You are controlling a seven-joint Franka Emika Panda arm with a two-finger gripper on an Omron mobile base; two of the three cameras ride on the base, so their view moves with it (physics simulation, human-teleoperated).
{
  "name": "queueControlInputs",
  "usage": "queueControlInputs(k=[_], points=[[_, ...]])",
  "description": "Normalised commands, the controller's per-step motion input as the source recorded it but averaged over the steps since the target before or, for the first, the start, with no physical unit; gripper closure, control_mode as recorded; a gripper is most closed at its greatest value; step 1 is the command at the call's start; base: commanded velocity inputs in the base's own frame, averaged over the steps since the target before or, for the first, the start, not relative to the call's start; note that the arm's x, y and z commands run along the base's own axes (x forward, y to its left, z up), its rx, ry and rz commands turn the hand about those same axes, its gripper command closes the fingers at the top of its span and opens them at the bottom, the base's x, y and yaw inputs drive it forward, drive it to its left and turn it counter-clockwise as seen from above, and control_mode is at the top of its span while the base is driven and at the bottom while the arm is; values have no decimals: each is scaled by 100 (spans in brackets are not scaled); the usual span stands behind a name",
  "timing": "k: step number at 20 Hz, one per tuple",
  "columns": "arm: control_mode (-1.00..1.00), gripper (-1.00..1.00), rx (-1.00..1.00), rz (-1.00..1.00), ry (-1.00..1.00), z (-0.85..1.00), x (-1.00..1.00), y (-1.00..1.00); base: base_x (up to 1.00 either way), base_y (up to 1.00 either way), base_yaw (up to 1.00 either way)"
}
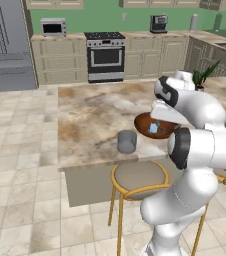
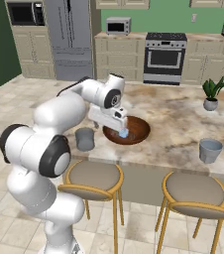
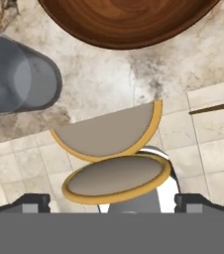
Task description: There are four ice cubes in the ice bowl. Place two ice cubes in each glass of water.
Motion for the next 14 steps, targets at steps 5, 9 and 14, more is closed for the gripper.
queueControlInputs(k=[5,9,14], points=[[-100,-100,0,-4,0,-22,3,-11,0,0,0],[-100,-100,0,0,0,-3,0,-37,0,0,0],[-100,-100,0,4,0,0,2,-25,0,0,0]])
